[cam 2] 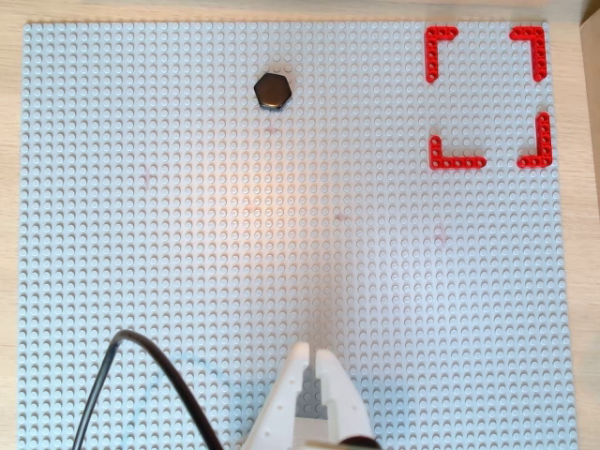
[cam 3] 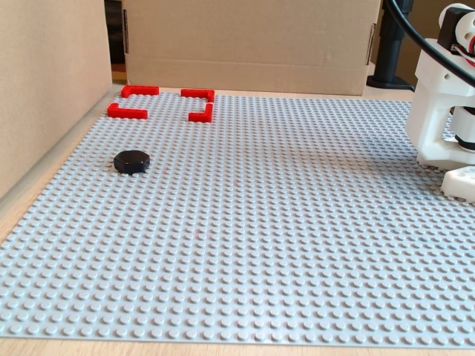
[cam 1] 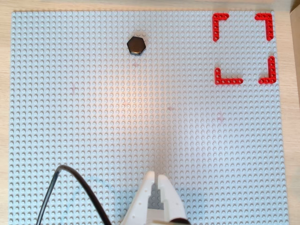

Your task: Grab the Lego and store it in red box

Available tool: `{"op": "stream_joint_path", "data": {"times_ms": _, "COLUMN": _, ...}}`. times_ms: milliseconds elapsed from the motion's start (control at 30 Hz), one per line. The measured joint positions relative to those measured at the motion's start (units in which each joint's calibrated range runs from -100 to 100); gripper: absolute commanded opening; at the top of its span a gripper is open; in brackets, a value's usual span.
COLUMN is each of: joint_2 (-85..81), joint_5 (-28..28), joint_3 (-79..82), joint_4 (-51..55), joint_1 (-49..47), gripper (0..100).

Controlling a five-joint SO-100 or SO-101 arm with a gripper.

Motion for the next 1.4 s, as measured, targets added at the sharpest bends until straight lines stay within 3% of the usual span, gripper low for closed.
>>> {"op": "stream_joint_path", "data": {"times_ms": 967, "joint_2": 0.0, "joint_5": 0.0, "joint_3": 0.1, "joint_4": 0.0, "joint_1": -0.1, "gripper": 2}}
{"op": "stream_joint_path", "data": {"times_ms": 1400, "joint_2": 0.0, "joint_5": 0.0, "joint_3": 11.3, "joint_4": -4.4, "joint_1": -4.4, "gripper": 2}}
